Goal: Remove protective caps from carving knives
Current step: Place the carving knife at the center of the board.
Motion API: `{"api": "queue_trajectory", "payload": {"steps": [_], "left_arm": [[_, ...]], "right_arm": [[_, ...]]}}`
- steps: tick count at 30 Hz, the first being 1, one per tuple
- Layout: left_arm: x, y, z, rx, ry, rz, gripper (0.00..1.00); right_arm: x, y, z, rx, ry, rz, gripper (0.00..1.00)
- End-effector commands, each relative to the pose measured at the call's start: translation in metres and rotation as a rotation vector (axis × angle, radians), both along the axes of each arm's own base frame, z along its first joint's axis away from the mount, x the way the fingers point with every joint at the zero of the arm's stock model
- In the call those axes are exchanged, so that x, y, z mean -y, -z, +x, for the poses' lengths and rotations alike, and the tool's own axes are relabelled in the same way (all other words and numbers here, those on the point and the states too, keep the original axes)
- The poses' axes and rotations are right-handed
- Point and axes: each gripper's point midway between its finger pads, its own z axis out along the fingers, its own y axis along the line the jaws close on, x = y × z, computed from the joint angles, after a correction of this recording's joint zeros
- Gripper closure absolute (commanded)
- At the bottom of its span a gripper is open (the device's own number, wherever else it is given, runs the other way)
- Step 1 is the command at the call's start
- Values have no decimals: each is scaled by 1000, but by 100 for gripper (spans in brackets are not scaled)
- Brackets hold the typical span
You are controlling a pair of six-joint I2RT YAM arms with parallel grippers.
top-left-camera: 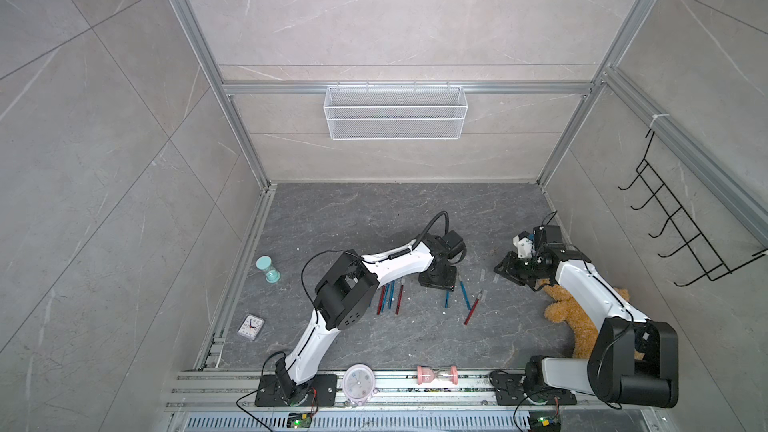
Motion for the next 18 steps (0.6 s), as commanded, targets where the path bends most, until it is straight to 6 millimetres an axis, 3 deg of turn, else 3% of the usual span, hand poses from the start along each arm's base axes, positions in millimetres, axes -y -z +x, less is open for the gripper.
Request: {"api": "queue_trajectory", "payload": {"steps": [1, 5, 9, 13, 15, 18], "left_arm": [[3, -20, 4, 30, -9, -14, 33], [0, -25, 6, 41, -18, -1, 22], [-5, -27, 6, 46, -33, 25, 15], [-11, -31, 9, 58, -66, 49, 13], [-12, -34, 10, 58, -81, 49, 12], [-12, -37, 10, 60, -92, 41, 11]], "right_arm": [[-11, -2, -6, 13, -20, 46, 71], [-15, -2, -12, 17, -30, 61, 67], [-22, -6, -18, 35, -47, 92, 56], [-30, -8, -25, 46, -72, 130, 44], [-35, -10, -29, 57, -88, 151, 32], [-42, -10, -35, 65, -106, 191, 26]]}}
